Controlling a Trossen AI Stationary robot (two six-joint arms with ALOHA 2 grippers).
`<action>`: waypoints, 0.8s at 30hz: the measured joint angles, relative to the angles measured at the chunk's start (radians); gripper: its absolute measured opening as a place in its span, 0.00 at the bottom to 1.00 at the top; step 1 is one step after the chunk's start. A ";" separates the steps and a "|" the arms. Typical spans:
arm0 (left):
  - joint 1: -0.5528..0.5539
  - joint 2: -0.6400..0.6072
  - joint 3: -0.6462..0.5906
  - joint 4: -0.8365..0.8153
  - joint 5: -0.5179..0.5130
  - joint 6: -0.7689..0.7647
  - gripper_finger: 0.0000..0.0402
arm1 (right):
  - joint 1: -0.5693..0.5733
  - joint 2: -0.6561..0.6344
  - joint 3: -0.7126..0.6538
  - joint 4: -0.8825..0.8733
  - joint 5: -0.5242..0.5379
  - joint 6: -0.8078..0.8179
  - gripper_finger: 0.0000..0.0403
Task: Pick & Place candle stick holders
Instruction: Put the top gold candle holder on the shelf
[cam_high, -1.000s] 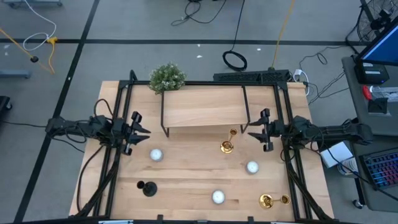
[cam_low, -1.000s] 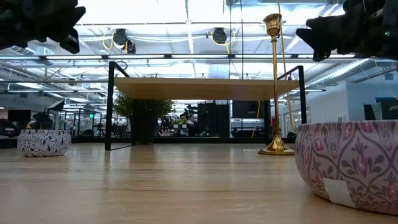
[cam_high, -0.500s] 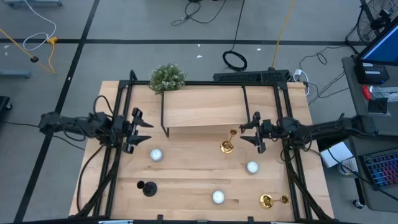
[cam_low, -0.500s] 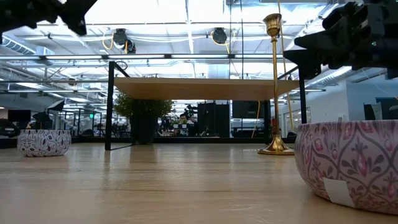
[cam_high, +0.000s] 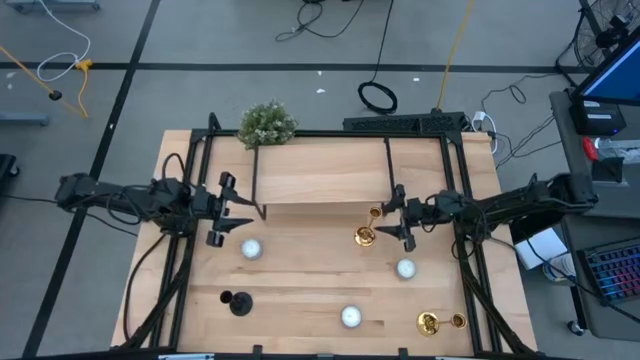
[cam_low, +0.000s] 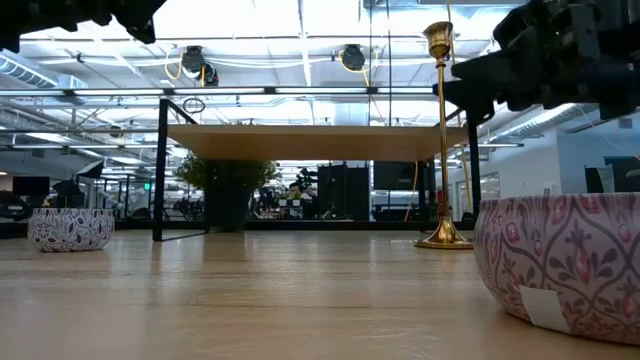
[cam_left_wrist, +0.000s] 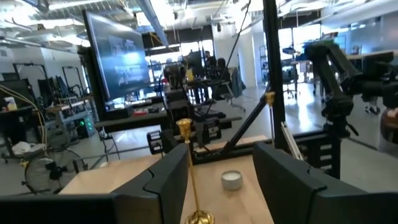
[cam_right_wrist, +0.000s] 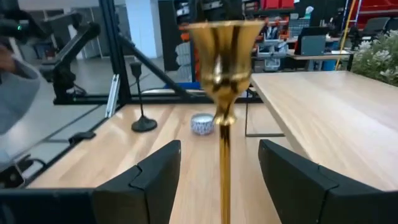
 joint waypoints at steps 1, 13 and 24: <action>0.000 0.006 0.000 0.000 0.000 0.000 0.46 | 0.000 0.008 0.003 0.004 0.001 0.004 0.53; 0.000 0.017 0.000 -0.001 0.001 -0.064 0.46 | 0.037 -0.075 0.004 0.034 -0.001 -0.139 0.53; 0.000 0.017 0.000 0.000 0.001 -0.076 0.46 | 0.104 -0.206 0.037 -0.210 0.197 -0.179 0.53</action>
